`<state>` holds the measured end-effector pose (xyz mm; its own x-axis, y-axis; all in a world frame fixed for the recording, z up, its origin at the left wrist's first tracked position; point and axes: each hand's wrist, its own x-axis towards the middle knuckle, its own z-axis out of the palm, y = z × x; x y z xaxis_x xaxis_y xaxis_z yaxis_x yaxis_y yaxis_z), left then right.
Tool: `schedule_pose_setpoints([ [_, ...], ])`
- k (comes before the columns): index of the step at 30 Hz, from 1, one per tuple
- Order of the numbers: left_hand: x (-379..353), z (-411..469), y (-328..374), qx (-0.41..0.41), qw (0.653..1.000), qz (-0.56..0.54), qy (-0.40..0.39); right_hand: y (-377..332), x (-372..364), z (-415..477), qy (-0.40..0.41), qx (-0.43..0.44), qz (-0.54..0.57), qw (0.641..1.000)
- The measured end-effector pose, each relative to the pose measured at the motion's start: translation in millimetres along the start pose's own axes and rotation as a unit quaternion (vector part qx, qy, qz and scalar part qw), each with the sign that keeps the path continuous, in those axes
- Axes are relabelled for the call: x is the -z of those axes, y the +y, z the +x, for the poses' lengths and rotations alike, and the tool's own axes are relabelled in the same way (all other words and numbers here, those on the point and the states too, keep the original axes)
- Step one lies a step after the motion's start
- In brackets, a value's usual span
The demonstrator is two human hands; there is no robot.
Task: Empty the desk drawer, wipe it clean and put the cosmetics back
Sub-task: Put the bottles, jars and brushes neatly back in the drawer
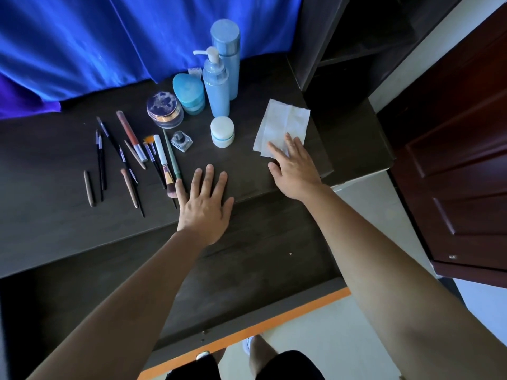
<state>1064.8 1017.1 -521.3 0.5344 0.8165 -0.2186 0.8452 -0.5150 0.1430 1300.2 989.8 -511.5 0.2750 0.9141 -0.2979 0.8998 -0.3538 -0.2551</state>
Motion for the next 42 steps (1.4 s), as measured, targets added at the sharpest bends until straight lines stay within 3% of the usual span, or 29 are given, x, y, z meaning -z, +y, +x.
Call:
schedule_pose_setpoints([
  [6, 22, 3, -10, -0.023, 1.0, -0.004, -0.003, -13, 22, -3, 0.027, -0.018, -0.007, 0.999],
  [12, 72, 26, -34, 0.002, 0.993, -0.09, 0.079, -44, 63, 8, 0.103, -0.029, 0.127, 0.986],
  [16, 102, 53, -36, 0.008, 0.981, -0.163, 0.104, -59, 87, 29, 0.071, 0.005, 0.261, 0.963],
  [22, 119, 96, -14, 0.023, 0.954, -0.274, 0.119, -63, 100, 85, 0.08, 0.005, 0.325, 0.942],
  [26, 110, 127, 1, 0.071, 0.936, -0.319, 0.133, -59, 102, 130, 0.032, 0.054, 0.354, 0.933],
  [34, 99, 155, 17, 0.12, 0.92, -0.306, 0.215, -54, 101, 187, -0.045, 0.172, 0.381, 0.907],
  [37, 101, 155, 19, 0.152, 0.901, -0.34, 0.224, -53, 100, 186, -0.015, 0.173, 0.407, 0.897],
  [42, 133, 136, 32, 0.2, 0.845, -0.403, 0.289, -48, 125, 152, 0.121, 0.159, 0.449, 0.871],
])
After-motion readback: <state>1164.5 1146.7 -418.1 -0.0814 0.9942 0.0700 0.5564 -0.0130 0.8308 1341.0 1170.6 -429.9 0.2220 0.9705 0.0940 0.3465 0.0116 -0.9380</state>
